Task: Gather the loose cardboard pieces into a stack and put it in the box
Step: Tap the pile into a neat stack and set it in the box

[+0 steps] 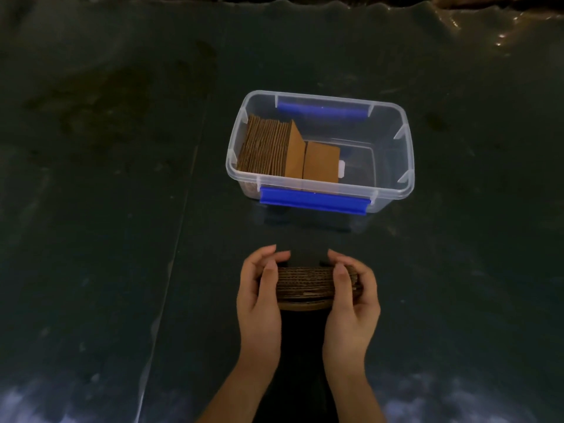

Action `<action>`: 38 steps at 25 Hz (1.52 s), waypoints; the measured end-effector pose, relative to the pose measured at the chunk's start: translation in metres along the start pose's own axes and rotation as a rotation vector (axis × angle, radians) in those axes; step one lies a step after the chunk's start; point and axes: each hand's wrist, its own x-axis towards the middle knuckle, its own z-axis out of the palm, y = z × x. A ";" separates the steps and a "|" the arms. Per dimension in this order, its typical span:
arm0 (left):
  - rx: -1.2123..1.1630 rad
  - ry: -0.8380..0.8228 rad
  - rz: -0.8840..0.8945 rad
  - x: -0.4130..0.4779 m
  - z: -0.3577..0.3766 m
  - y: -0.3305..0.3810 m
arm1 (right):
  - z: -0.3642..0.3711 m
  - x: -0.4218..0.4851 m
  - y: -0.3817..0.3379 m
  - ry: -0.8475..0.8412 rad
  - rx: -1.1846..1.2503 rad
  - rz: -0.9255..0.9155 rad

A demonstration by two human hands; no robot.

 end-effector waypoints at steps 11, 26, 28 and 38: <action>0.785 -0.506 0.319 0.014 -0.049 0.003 | -0.012 0.013 -0.004 -0.212 -0.165 -0.005; 0.639 -0.416 0.240 0.008 -0.057 0.014 | -0.071 0.075 -0.024 -0.900 -0.562 -0.367; 0.640 -0.376 0.266 0.006 -0.057 0.013 | -0.072 0.074 -0.021 -0.865 -0.544 -0.415; 0.889 -0.313 0.501 0.002 -0.056 0.020 | -0.070 0.068 -0.025 -0.793 -0.554 -0.487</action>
